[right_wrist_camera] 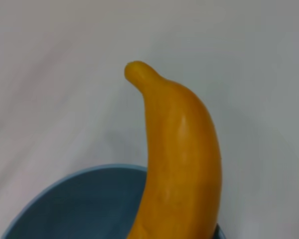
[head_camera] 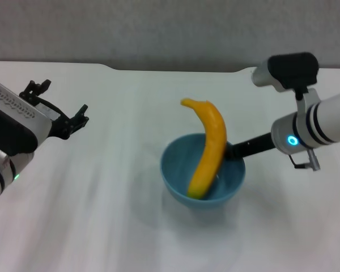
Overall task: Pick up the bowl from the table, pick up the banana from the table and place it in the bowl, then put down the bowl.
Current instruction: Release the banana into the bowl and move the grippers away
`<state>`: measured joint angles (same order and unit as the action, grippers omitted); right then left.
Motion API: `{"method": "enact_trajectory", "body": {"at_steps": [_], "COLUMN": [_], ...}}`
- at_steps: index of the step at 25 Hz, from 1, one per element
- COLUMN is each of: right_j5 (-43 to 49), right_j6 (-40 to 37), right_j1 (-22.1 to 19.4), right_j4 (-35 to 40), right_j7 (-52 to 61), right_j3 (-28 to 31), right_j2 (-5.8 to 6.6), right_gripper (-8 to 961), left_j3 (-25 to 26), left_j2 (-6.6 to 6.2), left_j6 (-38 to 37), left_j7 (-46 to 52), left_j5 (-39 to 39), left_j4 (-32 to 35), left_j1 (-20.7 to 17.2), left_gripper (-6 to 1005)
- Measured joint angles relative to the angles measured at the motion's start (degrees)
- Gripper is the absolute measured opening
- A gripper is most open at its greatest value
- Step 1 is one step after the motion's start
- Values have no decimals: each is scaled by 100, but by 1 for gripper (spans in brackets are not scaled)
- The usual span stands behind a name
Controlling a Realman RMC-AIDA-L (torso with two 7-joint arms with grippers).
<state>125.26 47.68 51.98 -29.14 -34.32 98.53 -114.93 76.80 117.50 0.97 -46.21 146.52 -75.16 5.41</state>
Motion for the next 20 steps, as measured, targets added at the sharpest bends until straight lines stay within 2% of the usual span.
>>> {"method": "enact_trajectory", "body": {"at_steps": [5, 20], "right_j5": [-56, -107], "right_j6": [-100, -157], "right_j1": [-189, -206], "right_j4": [35, 166], "right_j7": [-75, -61], "right_j3": [14, -80], "right_j2": [-10, -19], "right_gripper": [91, 96], "left_j3": [-72, -233], "left_j2": [-7, -14], "left_j6": [-69, -348], "left_j7": [89, 133], "left_j5": [-7, -63], "left_j4": [61, 204], "left_j1": [-6, -5], "left_gripper": [883, 878]}}
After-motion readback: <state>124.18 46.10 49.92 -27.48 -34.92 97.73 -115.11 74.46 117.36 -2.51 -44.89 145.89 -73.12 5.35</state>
